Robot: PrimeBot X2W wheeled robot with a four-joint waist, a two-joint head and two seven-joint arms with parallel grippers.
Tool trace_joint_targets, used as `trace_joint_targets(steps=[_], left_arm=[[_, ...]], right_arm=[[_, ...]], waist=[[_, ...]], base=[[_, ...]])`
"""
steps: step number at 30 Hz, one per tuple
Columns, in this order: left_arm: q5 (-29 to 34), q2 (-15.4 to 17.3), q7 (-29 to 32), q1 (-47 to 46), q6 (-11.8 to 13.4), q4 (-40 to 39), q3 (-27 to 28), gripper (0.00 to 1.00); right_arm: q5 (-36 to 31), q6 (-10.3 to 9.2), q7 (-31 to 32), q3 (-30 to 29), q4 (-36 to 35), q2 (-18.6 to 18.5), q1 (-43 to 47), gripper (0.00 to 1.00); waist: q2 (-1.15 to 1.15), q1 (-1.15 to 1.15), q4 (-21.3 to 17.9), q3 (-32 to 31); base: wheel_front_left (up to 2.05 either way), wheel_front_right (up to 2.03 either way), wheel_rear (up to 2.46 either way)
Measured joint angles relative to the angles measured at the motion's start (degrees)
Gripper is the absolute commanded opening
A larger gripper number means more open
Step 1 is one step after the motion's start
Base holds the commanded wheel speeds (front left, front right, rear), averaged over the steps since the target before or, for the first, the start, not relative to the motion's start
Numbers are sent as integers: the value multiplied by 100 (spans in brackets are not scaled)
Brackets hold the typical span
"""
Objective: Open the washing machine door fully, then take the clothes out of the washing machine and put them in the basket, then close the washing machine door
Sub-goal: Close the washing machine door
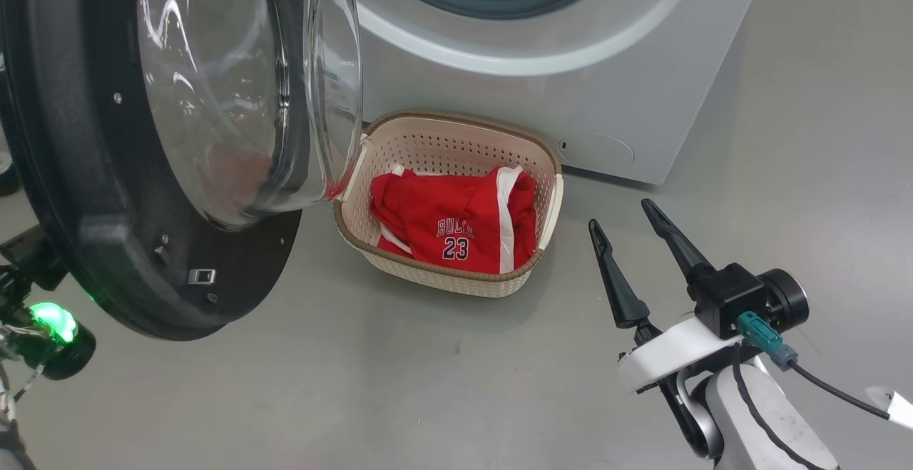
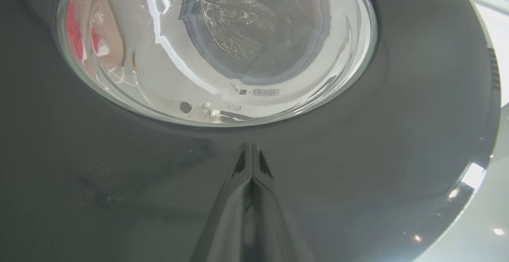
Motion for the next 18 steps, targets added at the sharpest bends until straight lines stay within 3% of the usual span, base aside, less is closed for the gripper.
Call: trace_joint_targets(steps=[18], left_arm=[[-136,-832,134,461,-2,-804,-69,0]], right_arm=[[99,-1,-40,0,23,41,37,100]], waist=[[0,0,-65,-137]], base=[[0,0,0]])
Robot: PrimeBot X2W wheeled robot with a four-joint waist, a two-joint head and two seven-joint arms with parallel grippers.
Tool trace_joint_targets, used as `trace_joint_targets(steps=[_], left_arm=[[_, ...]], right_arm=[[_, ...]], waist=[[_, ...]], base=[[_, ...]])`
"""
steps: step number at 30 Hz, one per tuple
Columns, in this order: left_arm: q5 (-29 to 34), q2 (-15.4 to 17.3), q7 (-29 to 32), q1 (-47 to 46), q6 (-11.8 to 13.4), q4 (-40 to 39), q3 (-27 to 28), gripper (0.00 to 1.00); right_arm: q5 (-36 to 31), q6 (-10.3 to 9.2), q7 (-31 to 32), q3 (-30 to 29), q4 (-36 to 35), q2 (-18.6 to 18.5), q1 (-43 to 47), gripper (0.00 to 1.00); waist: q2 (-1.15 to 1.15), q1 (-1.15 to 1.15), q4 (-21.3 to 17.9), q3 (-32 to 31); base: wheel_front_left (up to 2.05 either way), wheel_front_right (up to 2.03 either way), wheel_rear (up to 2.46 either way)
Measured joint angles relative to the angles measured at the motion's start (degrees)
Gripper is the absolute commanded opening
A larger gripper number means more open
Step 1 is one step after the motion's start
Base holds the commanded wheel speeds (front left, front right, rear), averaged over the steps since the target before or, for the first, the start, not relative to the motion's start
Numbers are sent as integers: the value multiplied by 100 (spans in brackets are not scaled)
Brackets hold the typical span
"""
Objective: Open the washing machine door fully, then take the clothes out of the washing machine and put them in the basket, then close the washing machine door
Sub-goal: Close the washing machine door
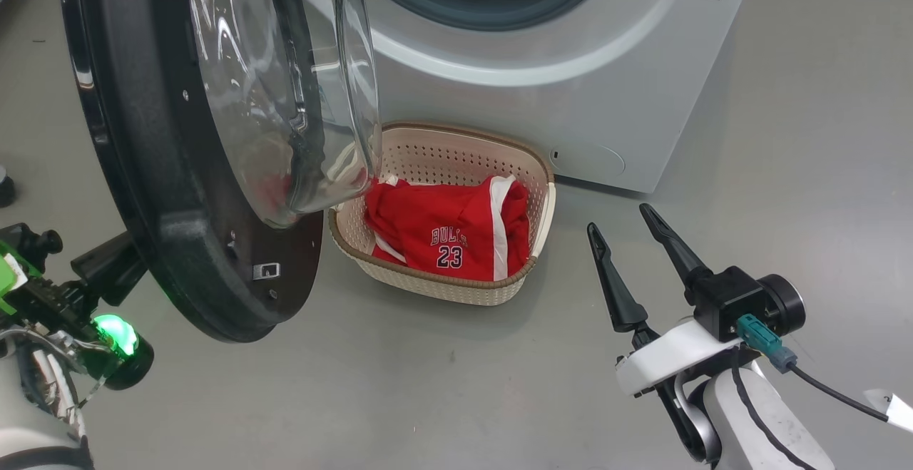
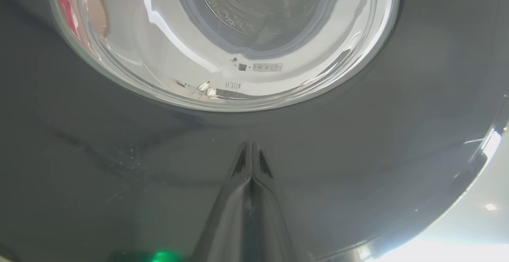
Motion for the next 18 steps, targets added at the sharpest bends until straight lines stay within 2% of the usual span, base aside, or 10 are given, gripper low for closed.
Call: trace_joint_targets(steps=[18], left_arm=[[1,-171,-25,386,0,-665,-91,0]], right_arm=[[49,-1,-5,21,0,51,60,100]], waist=[[0,0,-106,-15]], base=[[0,0,0]])
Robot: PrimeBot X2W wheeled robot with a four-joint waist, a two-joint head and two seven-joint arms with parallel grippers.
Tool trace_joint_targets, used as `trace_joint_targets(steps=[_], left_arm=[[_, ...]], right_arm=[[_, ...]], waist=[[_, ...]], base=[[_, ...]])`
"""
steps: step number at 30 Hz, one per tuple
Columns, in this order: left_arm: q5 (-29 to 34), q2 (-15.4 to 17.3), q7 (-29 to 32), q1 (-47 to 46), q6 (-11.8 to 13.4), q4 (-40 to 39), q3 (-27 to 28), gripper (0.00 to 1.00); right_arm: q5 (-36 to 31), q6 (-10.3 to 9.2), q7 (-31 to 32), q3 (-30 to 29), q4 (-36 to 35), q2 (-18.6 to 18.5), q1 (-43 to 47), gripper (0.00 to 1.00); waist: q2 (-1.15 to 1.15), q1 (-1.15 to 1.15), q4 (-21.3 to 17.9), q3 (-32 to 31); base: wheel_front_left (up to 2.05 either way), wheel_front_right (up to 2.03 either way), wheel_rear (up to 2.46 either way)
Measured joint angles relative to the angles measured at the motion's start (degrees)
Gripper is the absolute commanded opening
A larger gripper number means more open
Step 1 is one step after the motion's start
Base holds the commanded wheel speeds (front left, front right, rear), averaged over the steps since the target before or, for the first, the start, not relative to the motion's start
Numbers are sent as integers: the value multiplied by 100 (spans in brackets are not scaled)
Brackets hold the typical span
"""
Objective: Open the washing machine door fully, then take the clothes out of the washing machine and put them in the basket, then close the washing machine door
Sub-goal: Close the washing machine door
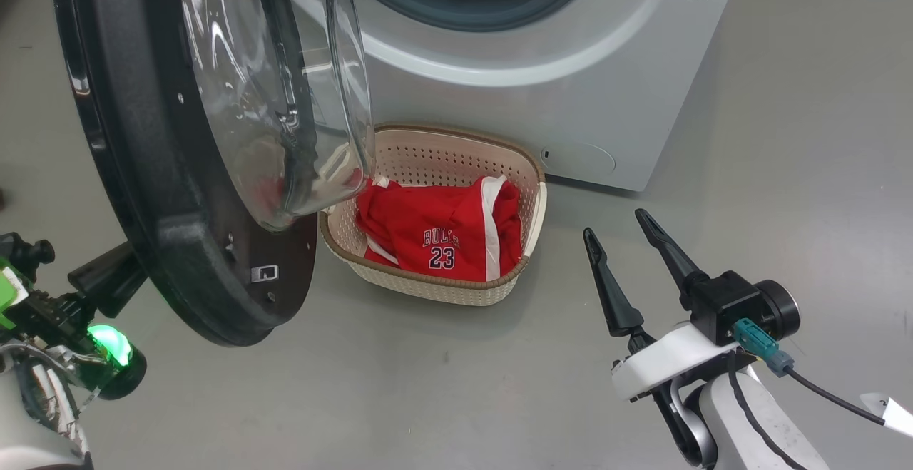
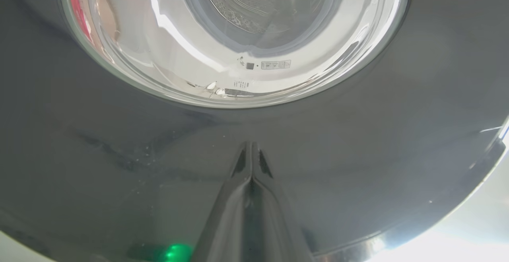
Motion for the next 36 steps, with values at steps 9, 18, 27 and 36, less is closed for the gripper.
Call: trace_joint_targets(steps=[9,18,27,36], left_arm=[[110,-83,-599,201,0,-434,48,0],[1536,78,-1855,1020,0,-2119,-665,0],[2688,358,-3333,1850,0,-3370,-1538,0],[3524,699,-4934,2658,0,-4139,-2549,0]], right_arm=[[37,-1,-1,-18,47,23,15,100],[87,0,-5,-27,107,47,57,100],[137,2,-18,-30,108,82,165,100],[137,8,-19,-8,94,105,211,100]], waist=[[0,0,-32,-37],[0,0,12,-249],[0,0,62,-434],[0,0,86,-489]], base=[[0,0,0],[0,0,0],[0,0,0],[0,0,0]])
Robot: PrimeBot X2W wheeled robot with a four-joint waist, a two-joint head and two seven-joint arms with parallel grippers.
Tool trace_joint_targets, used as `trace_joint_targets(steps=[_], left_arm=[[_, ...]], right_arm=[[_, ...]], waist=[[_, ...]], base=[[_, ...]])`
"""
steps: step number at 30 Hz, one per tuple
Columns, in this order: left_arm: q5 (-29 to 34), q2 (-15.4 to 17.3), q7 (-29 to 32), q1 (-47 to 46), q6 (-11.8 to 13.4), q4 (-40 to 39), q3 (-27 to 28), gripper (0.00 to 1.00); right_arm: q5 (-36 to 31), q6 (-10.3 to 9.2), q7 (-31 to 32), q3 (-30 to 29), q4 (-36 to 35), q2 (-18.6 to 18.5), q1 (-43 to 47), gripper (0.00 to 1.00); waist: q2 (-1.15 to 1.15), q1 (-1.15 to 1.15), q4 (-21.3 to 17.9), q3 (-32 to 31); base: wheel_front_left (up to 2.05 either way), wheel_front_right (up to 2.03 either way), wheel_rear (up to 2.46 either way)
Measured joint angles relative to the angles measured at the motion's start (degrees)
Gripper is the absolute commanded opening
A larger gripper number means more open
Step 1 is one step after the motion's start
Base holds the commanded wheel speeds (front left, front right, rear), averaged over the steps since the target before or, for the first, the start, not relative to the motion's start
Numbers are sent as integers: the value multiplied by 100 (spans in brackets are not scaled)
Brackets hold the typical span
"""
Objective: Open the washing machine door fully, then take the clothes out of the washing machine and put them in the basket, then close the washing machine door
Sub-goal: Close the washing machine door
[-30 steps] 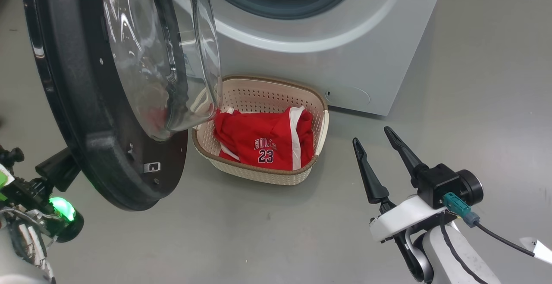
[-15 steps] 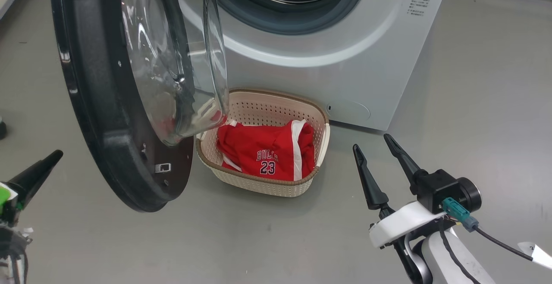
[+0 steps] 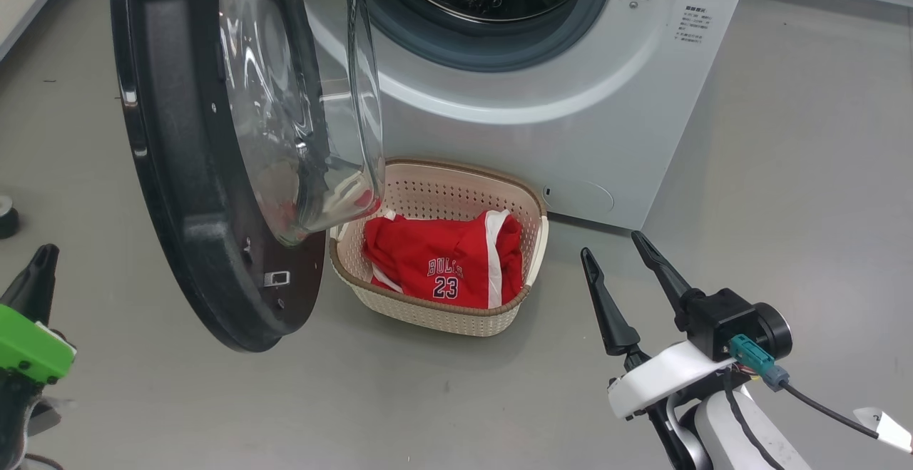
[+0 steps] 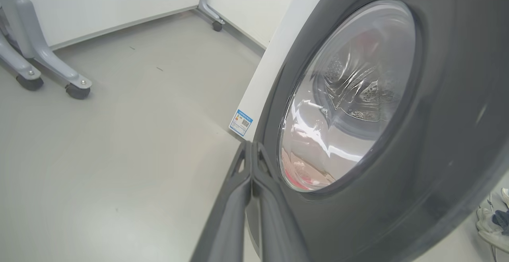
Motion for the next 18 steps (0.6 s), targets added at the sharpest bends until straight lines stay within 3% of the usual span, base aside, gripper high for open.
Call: trace_joint_targets(steps=[6,14,15,16,17,18], left_arm=[[313,111,-1199,385,-1,-165,-369,0],[538,216,-2370,756,-1,-186,-802,0],[559,233,-2512,781,-1,-177,-844,11],[577,236,-2666,794,-1,-159,-867,40],[613,246,-2820,807,-1,-141,-899,94],[667,274,-2959,828,-1,-125,-954,100]], right_arm=[[1,0,0,-7,-35,7,2,100],[1,0,0,-54,-67,12,10,100],[1,0,0,-67,-68,12,10,100],[1,-1,0,-76,-70,12,12,100],[1,-1,0,-79,-70,12,12,100],[1,-1,0,-80,-70,12,13,100]], waist=[[0,0,-7,5],[0,0,-21,10],[0,0,-21,11],[0,0,-19,12],[0,0,-17,13],[0,0,-13,13]], base=[[0,0,0],[0,0,0],[0,0,0],[0,0,0],[0,0,0],[0,0,0]])
